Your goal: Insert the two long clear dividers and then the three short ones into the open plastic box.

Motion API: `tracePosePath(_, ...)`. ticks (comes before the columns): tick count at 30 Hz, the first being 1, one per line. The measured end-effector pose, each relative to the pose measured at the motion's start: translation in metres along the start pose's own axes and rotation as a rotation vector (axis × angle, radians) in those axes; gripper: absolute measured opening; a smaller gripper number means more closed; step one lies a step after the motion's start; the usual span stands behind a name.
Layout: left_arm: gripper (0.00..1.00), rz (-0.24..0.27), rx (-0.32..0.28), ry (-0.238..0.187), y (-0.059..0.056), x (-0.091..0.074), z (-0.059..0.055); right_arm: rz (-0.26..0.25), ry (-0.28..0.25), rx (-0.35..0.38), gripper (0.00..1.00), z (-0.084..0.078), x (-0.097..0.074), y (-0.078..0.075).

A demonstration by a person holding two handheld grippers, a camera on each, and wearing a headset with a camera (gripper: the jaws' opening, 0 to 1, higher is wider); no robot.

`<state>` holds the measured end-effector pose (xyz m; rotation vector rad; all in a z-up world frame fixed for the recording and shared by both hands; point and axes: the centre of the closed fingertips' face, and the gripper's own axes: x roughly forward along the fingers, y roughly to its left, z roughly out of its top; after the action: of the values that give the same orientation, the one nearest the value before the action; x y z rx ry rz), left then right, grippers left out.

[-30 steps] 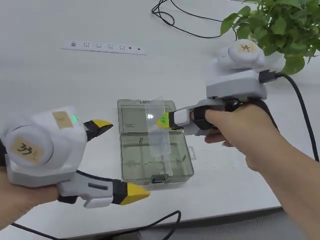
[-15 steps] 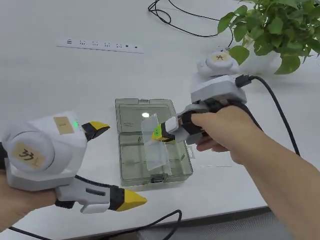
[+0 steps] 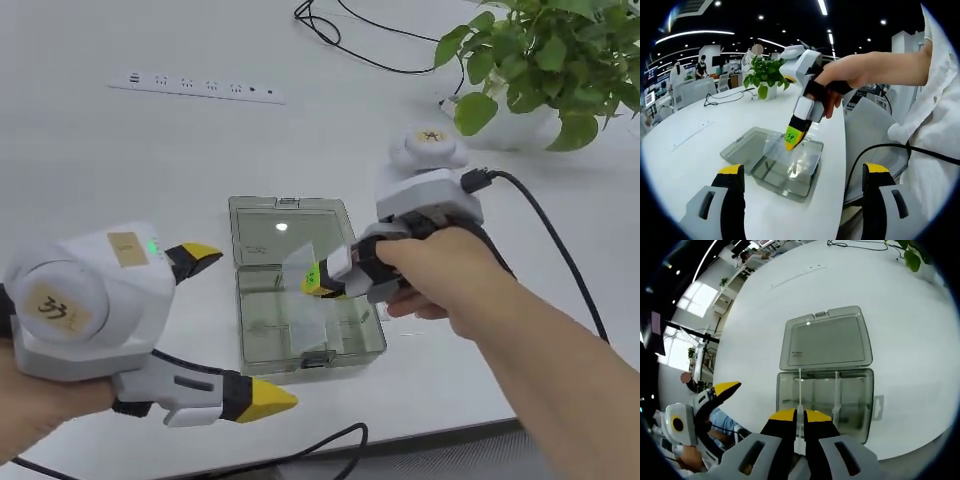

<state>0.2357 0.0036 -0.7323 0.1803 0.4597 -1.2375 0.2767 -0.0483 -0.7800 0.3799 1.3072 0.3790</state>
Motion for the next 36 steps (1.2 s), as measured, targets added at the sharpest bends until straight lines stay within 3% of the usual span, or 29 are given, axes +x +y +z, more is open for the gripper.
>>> tracePosePath(14,0.99,-0.021,-0.004,-0.001,-0.002,0.002,-0.004,-0.025,0.022,0.0,0.06,-0.002,0.009,-0.006)
tracePosePath(36,0.98,-0.031,-0.025,-0.013,-0.003,0.003,-0.005,-0.064,0.015,-0.054,0.06,0.001,0.014,-0.01)
